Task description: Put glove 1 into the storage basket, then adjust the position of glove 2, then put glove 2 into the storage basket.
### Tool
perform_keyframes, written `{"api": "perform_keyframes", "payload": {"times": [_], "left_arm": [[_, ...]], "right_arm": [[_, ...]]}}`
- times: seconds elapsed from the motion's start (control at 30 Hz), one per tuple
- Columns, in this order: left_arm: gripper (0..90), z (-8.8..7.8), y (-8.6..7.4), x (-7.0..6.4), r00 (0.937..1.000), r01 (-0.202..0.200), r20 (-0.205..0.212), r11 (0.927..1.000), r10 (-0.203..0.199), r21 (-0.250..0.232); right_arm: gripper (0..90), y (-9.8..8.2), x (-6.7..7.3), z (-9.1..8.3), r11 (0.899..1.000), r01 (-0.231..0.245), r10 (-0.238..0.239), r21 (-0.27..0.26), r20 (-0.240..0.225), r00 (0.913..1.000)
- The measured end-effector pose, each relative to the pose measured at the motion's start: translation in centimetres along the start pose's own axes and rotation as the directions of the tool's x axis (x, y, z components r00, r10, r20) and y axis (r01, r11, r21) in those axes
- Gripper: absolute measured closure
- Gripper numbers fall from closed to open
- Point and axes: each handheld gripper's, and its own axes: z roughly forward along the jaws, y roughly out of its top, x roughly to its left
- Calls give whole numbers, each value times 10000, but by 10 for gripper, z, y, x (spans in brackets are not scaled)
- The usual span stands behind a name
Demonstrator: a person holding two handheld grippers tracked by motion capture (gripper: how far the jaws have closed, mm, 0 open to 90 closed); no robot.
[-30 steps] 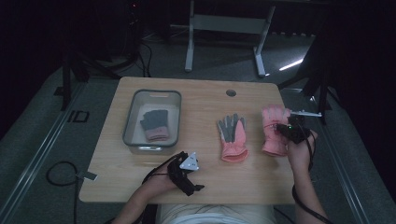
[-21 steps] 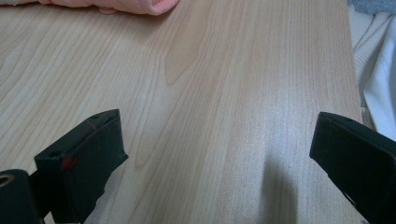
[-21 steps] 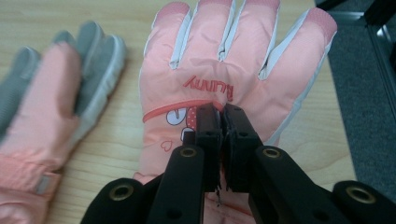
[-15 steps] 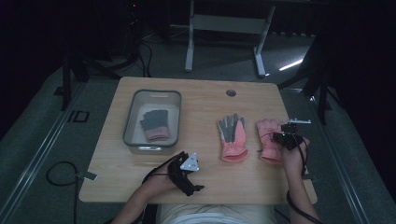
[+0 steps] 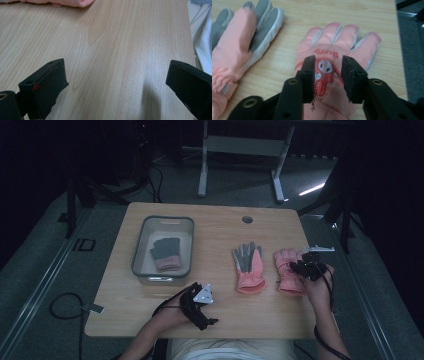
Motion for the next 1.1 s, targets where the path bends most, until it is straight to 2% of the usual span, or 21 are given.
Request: {"api": "perform_keyframes", "payload": {"times": [0.03, 0.17, 0.4, 0.43, 0.53, 0.7, 0.73, 0.83, 0.9, 1.1], "left_arm": [[27, 0, 0, 0, 10000, -30, 4, 10000, 30, 12], [27, 1, 0, -1, 10000, -47, -8, 10000, 47, 15], [27, 0, 1, -1, 10000, -92, -38, 9999, 92, 49], [27, 1, 1, -1, 10000, -66, -47, 10000, 66, 25], [27, 1, 1, -2, 9999, -102, -39, 9999, 103, 71], [27, 1, 1, -1, 9999, -98, -42, 9999, 98, 71], [27, 1, 1, -1, 9999, -89, -52, 9999, 90, 72], [26, 1, 1, -2, 9999, -111, -39, 9999, 112, 72], [27, 1, 1, -2, 9999, -111, -39, 9999, 112, 72], [26, 1, 1, -1, 10000, -36, -27, 10000, 36, 66]], "right_arm": [[592, -4, -1, 3, 9998, 62, -64, 163, 130, 9999], [579, -11, -1, 9, 9992, 111, -113, 391, 48, 9999], [604, -13, -2, 13, 9988, -23, 18, 481, 110, 9999], [646, -14, -2, 15, 9987, 0, -11, 502, 212, 9998], [712, -17, -4, 18, 9987, -197, 191, 472, 137, 9997], [799, -17, -4, 20, 9985, -229, 227, 495, 45, 9997], [845, -18, -3, 20, 9983, -346, 345, 471, 38, 9994], [874, -17, -3, 19, 9982, -459, 457, 393, 51, 9989], [874, -16, -2, 17, 9981, -495, 493, 354, 63, 9988], [880, -4, 5, -3, 9991, -402, 405, -150, 173, 9990]]}}
